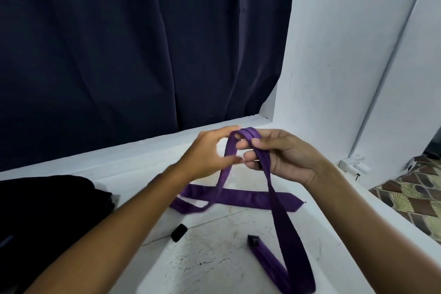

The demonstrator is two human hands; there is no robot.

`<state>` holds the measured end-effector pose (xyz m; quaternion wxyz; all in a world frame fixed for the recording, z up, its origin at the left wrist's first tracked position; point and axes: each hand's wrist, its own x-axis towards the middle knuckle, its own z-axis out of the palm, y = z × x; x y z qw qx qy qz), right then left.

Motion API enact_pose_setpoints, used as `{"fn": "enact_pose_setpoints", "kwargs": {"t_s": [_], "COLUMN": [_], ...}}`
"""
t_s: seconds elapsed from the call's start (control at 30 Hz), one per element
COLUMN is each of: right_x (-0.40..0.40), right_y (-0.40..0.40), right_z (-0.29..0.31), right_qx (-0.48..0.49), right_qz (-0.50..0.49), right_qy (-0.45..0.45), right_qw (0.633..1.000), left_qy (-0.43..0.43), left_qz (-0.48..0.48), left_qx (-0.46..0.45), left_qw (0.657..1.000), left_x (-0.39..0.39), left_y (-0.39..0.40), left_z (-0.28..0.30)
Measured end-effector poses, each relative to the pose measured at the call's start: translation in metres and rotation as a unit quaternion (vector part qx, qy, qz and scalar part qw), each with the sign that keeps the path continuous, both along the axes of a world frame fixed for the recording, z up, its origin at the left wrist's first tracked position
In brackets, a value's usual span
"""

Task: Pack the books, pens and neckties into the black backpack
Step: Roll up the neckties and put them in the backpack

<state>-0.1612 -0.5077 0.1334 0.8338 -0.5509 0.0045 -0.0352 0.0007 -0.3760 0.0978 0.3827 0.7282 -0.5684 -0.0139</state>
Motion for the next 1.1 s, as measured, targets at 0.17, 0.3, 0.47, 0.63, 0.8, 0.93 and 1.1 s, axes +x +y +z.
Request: {"fn": "enact_pose_setpoints", "kwargs": {"t_s": [0.17,0.3,0.47,0.63,0.8,0.93,1.1], "right_x": [-0.009,-0.022,-0.022,-0.009,-0.005,-0.018,-0.032], "right_y": [0.001,-0.013,-0.016,-0.001,0.008,0.004,-0.005], "right_z": [0.003,0.000,-0.004,0.000,0.008,0.006,0.001], "right_qx": [-0.027,-0.045,-0.003,0.018,-0.019,-0.029,-0.028], "right_qz": [0.003,0.006,0.021,-0.019,-0.021,0.007,0.040], "right_qy": [0.033,0.032,0.018,0.027,0.043,0.080,0.076], "right_qw": [0.999,0.998,1.000,0.999,0.999,0.996,0.996], "left_qy": [-0.021,-0.025,-0.006,0.030,-0.006,0.000,-0.010], "left_qz": [0.032,0.152,0.218,0.015,0.007,0.024,0.140], "left_qx": [-0.051,0.063,0.163,0.170,-0.027,-0.004,0.125], "left_qw": [0.998,0.986,0.962,0.985,1.000,1.000,0.982], "left_x": [0.020,0.085,0.103,0.029,-0.018,0.010,0.066], "left_y": [0.002,0.031,0.052,0.035,0.009,0.013,0.031], "left_z": [0.000,-0.025,-0.035,-0.003,-0.002,-0.004,-0.017]}}
